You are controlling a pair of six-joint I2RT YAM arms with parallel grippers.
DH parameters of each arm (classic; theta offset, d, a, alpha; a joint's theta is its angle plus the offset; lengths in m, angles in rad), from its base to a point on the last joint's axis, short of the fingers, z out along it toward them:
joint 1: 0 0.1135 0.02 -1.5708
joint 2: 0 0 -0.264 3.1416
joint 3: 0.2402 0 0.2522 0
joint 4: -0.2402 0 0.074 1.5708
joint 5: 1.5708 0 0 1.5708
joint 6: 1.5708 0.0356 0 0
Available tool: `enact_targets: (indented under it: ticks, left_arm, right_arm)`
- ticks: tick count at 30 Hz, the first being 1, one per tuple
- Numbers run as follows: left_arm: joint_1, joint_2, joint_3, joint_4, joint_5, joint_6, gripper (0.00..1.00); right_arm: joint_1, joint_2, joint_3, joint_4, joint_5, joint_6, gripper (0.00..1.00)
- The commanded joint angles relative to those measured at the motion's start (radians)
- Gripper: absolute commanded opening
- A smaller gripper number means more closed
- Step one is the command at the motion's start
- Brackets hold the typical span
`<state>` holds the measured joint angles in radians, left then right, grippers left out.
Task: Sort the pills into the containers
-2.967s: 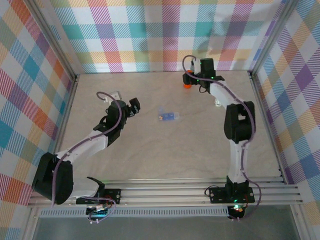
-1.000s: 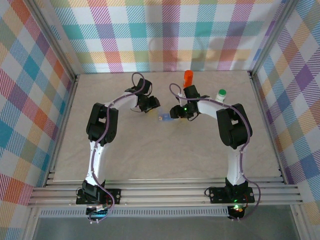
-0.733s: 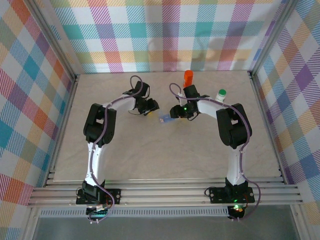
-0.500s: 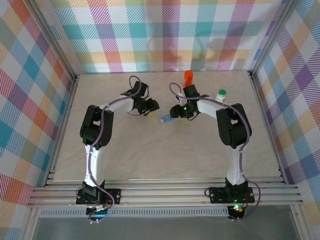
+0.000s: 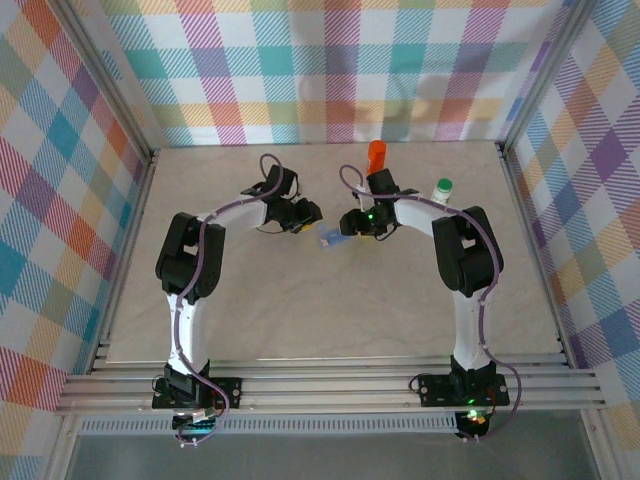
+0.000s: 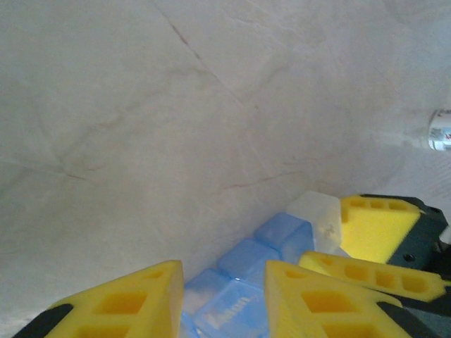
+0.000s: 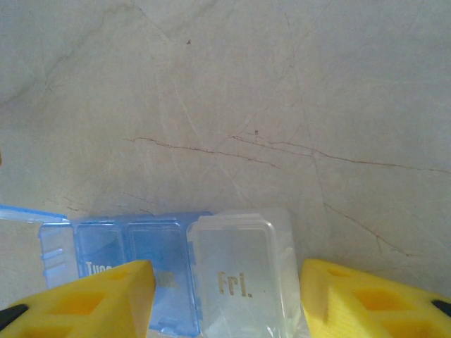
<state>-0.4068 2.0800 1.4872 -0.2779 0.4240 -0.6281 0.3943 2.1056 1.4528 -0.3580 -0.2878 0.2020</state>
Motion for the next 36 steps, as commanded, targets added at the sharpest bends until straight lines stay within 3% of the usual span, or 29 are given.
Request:
enact_targets:
  ticks: [1, 10, 23, 36]
  left_arm:
    - [-0.021, -0.051, -0.008, 0.018, 0.033, 0.012, 0.34]
    - [-0.06, -0.064, -0.013, -0.023, 0.036, 0.049, 0.3]
    - [-0.098, -0.121, -0.061, -0.174, -0.192, 0.143, 0.27]
    - [-0.142, -0.08, -0.052, -0.131, -0.181, 0.113, 0.33]
  right_arm:
    - [0.008, 0.055, 0.004, -0.02, 0.042, 0.01, 0.56]
    - [0.008, 0.064, 0.006, -0.026, 0.046, 0.01, 0.57]
    - [0.006, 0.064, 0.011, -0.026, 0.037, 0.011, 0.57]
    - [0.008, 0.064, 0.015, -0.033, 0.03, 0.012, 0.56]
